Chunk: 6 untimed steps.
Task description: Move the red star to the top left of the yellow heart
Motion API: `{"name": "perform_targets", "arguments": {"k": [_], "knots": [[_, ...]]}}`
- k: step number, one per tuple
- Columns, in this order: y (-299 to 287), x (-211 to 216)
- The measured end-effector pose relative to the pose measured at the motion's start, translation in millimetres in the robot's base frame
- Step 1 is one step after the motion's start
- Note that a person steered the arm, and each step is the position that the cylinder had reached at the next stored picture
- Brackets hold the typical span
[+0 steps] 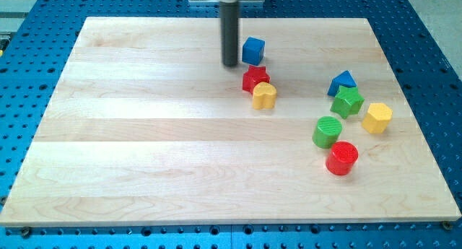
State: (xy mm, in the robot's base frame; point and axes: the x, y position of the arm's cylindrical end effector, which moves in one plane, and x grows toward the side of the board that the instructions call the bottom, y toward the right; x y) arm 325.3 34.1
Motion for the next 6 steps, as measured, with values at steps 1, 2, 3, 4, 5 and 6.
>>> {"name": "perform_targets", "arguments": {"k": [1,2,3,4,5,6], "knots": [[67,57],[51,78],[-60,75],[-156,75],[-44,72],[-43,25]]}}
